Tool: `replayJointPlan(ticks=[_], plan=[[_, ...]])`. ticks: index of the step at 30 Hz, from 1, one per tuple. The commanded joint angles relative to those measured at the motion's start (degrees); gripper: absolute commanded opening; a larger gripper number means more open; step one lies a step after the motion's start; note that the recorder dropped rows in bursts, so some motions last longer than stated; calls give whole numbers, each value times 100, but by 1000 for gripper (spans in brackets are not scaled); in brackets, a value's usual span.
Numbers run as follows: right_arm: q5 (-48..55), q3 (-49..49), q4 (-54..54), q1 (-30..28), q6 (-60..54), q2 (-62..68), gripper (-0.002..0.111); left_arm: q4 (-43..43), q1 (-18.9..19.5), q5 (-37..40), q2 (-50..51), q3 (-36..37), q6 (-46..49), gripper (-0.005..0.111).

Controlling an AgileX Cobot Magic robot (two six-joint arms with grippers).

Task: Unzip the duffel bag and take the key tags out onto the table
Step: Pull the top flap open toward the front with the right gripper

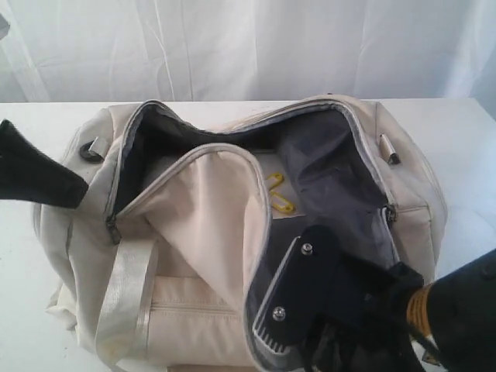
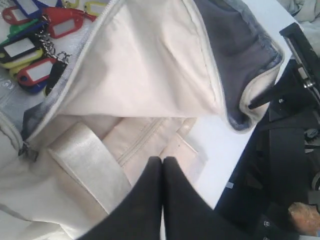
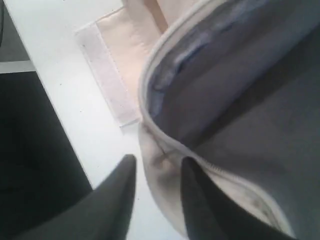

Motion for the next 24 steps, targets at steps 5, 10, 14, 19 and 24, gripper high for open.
replayJointPlan(ticks=[5, 10, 14, 19, 24], plan=[[1369, -531, 701, 26, 487, -616, 62, 179, -727, -1555, -864, 1348, 2, 0], [229, -1323, -1520, 26, 2250, -1321, 42, 189, -870, -1594, -1172, 1320, 13, 0], [-32, -1180, -4897, 6, 4885, -732, 0, 189, -870, -1606, -1174, 1320, 13, 0], [-996, -1246, -5157, 6, 4920, 1196, 0, 189, -870, -1644, -1174, 1320, 13, 0], [-1506, -1482, -4844, 21, 5154, 2225, 0, 189, -870, -1644, -1174, 1320, 13, 0]])
